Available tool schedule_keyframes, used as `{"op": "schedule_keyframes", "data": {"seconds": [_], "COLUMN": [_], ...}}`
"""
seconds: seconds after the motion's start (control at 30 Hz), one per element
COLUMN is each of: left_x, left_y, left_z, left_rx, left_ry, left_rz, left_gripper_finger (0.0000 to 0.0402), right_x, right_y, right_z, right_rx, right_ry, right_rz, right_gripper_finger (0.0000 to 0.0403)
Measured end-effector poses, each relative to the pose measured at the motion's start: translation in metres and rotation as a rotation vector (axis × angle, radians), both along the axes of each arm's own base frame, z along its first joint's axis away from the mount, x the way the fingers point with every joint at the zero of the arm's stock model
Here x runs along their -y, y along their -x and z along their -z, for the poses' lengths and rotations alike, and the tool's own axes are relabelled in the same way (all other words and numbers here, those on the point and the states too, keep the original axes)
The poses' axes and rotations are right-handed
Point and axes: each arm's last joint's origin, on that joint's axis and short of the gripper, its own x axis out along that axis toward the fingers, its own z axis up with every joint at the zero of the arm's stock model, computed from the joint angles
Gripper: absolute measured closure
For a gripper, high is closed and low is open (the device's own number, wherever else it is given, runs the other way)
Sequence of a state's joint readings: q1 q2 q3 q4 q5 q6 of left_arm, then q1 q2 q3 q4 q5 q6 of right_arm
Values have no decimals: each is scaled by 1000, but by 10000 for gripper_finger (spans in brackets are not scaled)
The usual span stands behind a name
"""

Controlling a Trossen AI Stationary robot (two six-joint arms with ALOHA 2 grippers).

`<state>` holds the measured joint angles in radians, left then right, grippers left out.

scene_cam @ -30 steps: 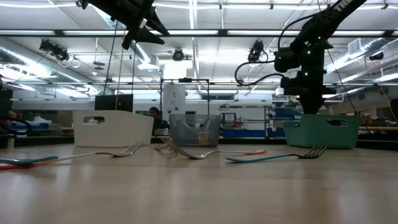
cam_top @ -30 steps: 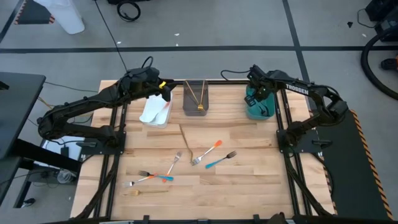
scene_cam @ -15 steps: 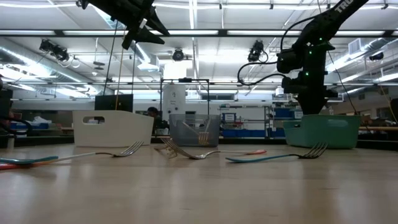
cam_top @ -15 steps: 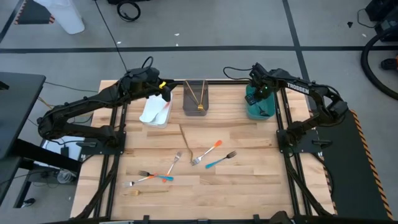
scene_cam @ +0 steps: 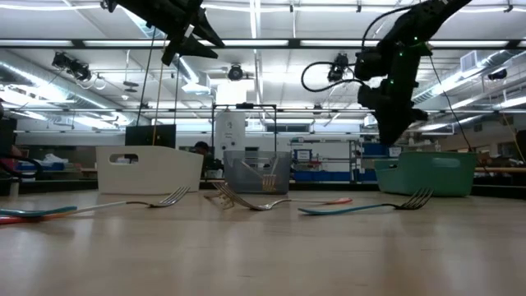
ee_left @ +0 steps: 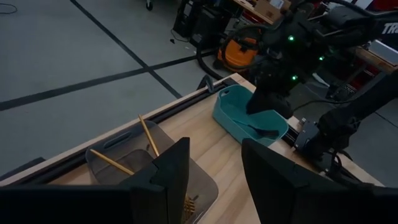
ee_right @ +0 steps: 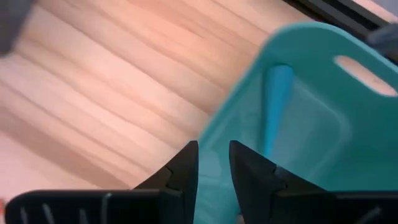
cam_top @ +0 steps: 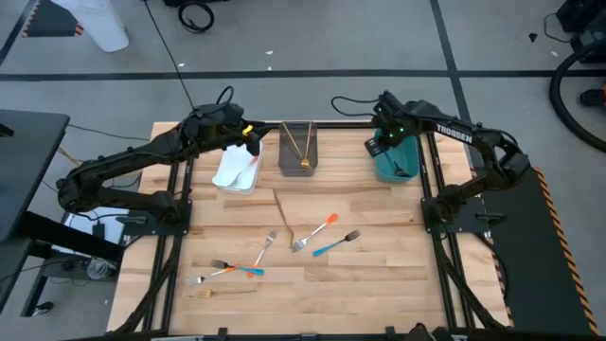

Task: Sort silverware by color (type)
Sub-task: Put the yellow fork into the black bin

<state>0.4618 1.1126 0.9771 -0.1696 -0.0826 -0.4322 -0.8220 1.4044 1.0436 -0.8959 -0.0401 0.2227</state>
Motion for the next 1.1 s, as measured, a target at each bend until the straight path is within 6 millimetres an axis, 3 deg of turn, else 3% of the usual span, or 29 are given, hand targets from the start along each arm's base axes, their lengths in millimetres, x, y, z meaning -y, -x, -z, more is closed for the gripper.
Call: {"op": "schedule_keyframes", "data": {"seconds": [0.4, 0.77, 1.1], "left_x": [12, 20, 20], "left_y": [-3, -4, -4], "left_z": [8, 13, 13], "left_rx": [-118, -173, -173], "left_ry": [-37, -27, -27], "left_rz": [82, 119, 121], "left_gripper_finger": [246, 246, 246], "right_x": [-31, -79, -133], "right_y": [-42, -79, -98], "right_z": [-5, -10, -11], "right_rx": [162, 287, 295], "right_ry": [-17, -17, 23], "right_rz": [-79, -419, -719], "right_gripper_finger": [303, 303, 303]}}
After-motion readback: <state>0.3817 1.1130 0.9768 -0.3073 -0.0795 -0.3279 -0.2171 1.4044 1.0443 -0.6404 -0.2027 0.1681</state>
